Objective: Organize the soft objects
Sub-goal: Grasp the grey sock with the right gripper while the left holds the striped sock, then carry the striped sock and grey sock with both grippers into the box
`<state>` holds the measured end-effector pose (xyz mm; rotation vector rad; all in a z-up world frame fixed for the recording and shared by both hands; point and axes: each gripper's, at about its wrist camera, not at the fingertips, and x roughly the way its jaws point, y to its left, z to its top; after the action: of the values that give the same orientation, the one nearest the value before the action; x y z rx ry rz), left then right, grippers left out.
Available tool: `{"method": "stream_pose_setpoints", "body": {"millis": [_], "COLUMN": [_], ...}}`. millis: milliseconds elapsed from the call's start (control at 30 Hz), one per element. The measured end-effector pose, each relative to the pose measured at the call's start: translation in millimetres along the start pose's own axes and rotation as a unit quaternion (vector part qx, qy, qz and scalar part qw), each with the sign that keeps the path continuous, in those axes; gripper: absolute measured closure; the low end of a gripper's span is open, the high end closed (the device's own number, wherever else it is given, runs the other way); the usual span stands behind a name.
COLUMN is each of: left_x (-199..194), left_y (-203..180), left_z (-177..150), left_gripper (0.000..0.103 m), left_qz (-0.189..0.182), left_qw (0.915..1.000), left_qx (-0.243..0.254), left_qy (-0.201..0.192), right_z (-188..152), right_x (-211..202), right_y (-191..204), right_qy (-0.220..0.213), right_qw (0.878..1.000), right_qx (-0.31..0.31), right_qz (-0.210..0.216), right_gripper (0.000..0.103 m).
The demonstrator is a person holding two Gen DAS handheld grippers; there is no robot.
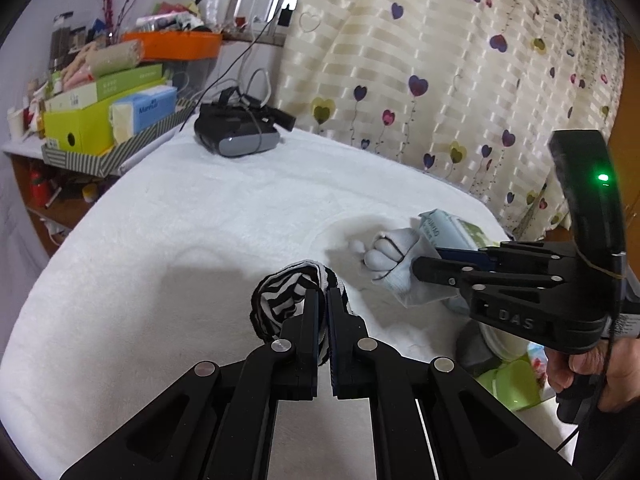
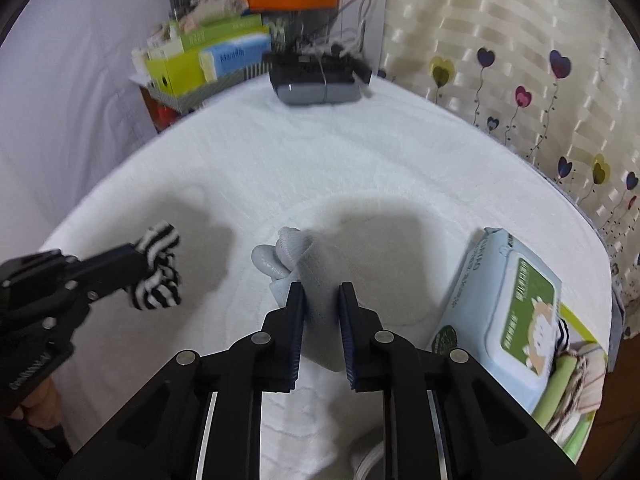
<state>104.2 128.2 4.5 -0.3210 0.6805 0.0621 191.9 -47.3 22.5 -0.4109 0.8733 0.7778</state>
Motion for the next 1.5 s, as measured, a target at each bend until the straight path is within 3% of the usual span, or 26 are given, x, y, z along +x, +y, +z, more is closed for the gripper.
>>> {"method": "stream_pose_setpoints", "body": {"millis": [233,700,1500], "left_x": [-24.4,-63.9,-75.5], "left_y": [-24.8,-97.2,-210.0], "left_z": [0.0,-10.5,-49.8], "left_gripper": [0.099,0.099,0.099], "left_qz": [-0.012,-0.065,-0.142], "left_qw": [0.9995,0.9935,0.9755], "left_qx": [0.019,0.079,0.166], "left_qy": [-0.022,-0.049,-0.025], "right_z": [-27.0,-92.8,-184.5], "right_x": [-53.1,-137.9,-207.1], "right_y": [2.7,-15.4,-59.4], "right_qy": [-0.069,-0.156,-0.195], "right_qw": [0.997,0.982,0.960], "right_qx": [0.033,0.107,0.184], "right_qz": [0.008,-0.009,-0.077], "right_gripper": [0.085,0.085,0.085]}}
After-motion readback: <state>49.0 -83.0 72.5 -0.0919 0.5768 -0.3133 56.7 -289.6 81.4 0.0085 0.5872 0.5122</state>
